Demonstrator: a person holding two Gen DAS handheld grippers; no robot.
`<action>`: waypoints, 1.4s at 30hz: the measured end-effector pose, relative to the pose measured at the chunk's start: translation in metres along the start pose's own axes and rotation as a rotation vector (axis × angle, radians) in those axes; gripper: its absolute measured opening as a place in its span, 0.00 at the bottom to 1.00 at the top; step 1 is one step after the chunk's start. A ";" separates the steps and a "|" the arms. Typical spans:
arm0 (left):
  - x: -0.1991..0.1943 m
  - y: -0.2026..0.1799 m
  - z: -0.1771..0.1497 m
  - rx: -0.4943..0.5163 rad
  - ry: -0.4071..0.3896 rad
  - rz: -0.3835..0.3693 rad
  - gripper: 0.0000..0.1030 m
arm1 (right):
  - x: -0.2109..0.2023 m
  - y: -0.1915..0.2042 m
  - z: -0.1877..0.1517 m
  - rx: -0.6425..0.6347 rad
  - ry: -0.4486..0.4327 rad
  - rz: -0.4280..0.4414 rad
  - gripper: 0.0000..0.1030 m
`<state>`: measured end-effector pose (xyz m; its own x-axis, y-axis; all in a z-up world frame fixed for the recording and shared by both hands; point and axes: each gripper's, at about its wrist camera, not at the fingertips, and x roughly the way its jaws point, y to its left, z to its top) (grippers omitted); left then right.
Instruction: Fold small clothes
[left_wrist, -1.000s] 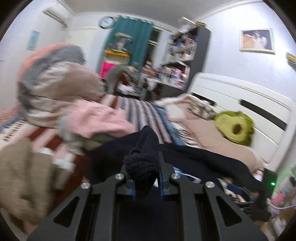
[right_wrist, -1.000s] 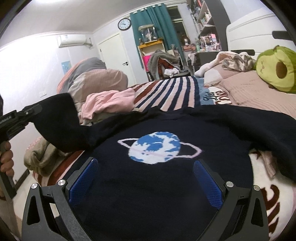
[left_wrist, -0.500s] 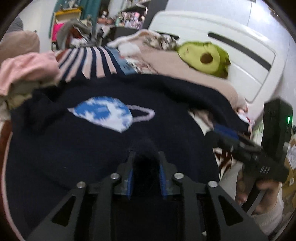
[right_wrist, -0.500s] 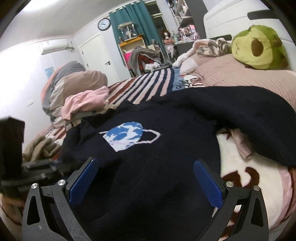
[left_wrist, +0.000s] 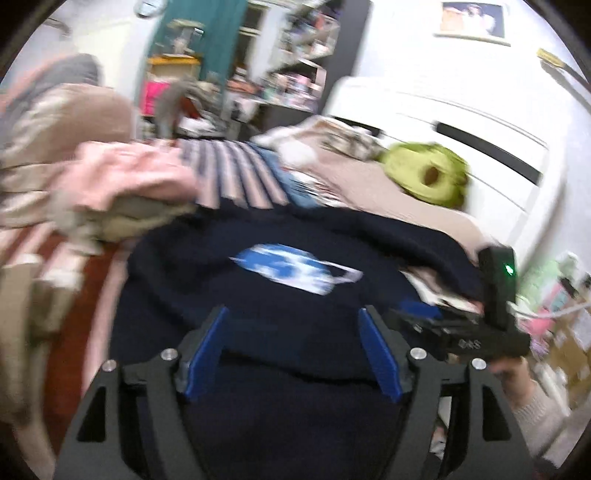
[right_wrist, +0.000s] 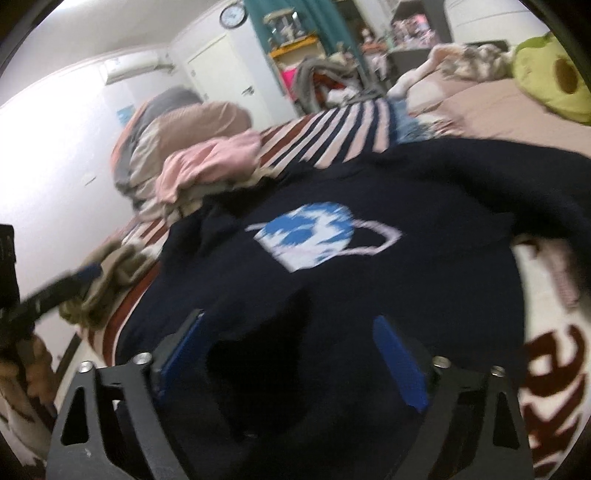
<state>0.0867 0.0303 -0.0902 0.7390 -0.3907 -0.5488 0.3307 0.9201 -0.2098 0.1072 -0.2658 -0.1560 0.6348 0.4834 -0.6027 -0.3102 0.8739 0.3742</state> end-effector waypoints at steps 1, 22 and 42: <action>-0.004 0.009 -0.001 -0.010 -0.007 0.027 0.66 | 0.007 0.005 0.000 -0.008 0.021 0.005 0.79; -0.012 0.043 -0.015 -0.093 -0.040 0.083 0.66 | 0.008 0.005 0.005 -0.033 0.053 -0.160 0.01; -0.011 0.017 -0.005 -0.059 -0.047 0.115 0.74 | -0.046 -0.041 0.001 0.030 0.035 -0.265 0.37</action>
<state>0.0811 0.0505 -0.0918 0.7972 -0.2817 -0.5339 0.2080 0.9585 -0.1951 0.0915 -0.3244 -0.1428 0.6663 0.2397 -0.7061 -0.1150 0.9686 0.2204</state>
